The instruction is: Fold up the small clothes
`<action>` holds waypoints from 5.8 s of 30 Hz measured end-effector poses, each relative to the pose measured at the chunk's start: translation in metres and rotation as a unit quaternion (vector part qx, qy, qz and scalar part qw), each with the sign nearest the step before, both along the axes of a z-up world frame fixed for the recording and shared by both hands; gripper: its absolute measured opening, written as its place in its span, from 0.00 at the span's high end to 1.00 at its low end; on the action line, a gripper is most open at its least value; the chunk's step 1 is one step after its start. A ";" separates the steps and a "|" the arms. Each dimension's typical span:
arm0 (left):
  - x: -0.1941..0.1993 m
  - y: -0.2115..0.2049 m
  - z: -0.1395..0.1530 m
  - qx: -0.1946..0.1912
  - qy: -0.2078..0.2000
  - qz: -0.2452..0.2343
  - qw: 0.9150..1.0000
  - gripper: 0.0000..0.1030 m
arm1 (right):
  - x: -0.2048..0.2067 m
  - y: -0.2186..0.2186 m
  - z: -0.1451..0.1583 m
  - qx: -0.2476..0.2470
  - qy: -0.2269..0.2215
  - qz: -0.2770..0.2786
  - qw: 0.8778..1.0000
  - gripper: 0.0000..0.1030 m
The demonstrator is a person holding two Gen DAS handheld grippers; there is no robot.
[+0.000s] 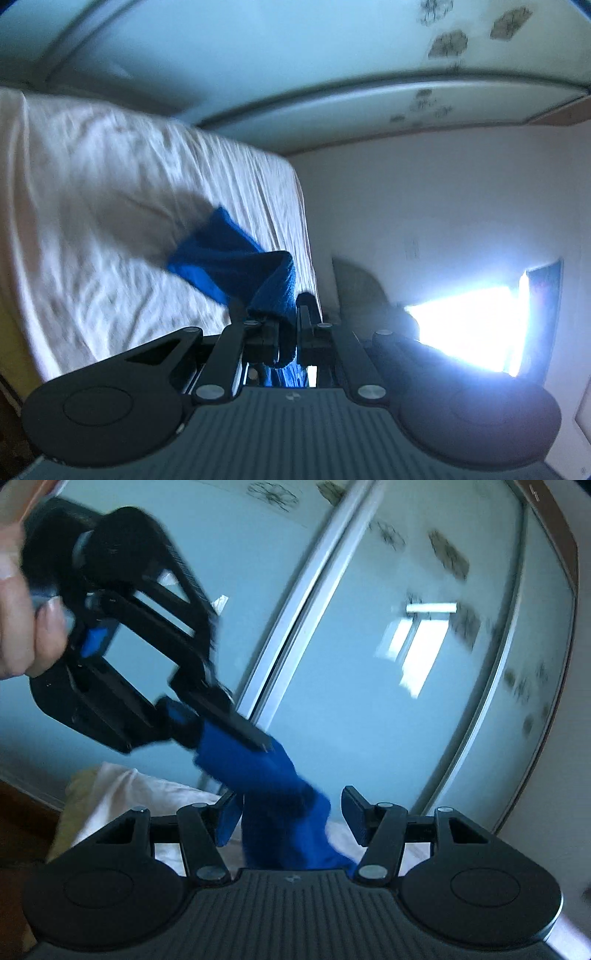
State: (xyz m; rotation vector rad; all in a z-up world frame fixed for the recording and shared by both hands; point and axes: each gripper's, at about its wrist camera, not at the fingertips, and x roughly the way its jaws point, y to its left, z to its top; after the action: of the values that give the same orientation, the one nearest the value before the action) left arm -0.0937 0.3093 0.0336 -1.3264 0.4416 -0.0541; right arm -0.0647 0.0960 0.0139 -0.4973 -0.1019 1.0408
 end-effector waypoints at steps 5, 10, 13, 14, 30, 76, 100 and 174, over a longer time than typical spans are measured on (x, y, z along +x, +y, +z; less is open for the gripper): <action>0.022 -0.022 0.000 0.022 0.005 -0.037 0.999 0.88 | -0.009 -0.006 -0.013 -0.047 -0.071 -0.010 0.996 0.83; 0.030 -0.032 0.004 0.090 0.030 -0.057 0.994 0.76 | 0.000 -0.027 -0.021 -0.067 -0.041 -0.018 0.997 0.90; 0.029 -0.029 0.003 0.142 0.051 -0.042 0.988 0.35 | 0.015 -0.048 -0.019 -0.054 0.033 -0.023 0.998 0.90; 0.031 -0.030 0.003 0.166 0.056 -0.037 0.984 0.31 | 0.020 -0.055 -0.017 -0.046 0.052 -0.025 0.997 0.90; 0.098 -0.060 -0.046 0.170 0.095 -0.156 0.968 0.30 | -0.002 -0.096 -0.047 -0.243 -0.122 0.040 0.962 0.90; 0.130 -0.171 -0.034 0.178 0.015 -0.151 0.972 0.95 | 0.139 -0.231 -0.087 0.390 0.748 0.016 0.536 0.26; 0.126 -0.194 -0.005 0.517 0.021 -0.205 0.831 0.33 | 0.154 -0.263 0.014 0.228 0.496 -0.189 0.816 0.92; 0.274 -0.283 -0.056 0.555 0.089 -0.217 0.798 0.21 | 0.209 -0.405 -0.037 0.349 0.477 -0.329 0.736 0.84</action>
State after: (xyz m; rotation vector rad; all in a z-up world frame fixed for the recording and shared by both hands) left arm 0.1803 0.0262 -0.0228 -0.0430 0.7719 -0.0395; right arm 0.1448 -0.3087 -0.0232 0.7033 0.5619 0.3791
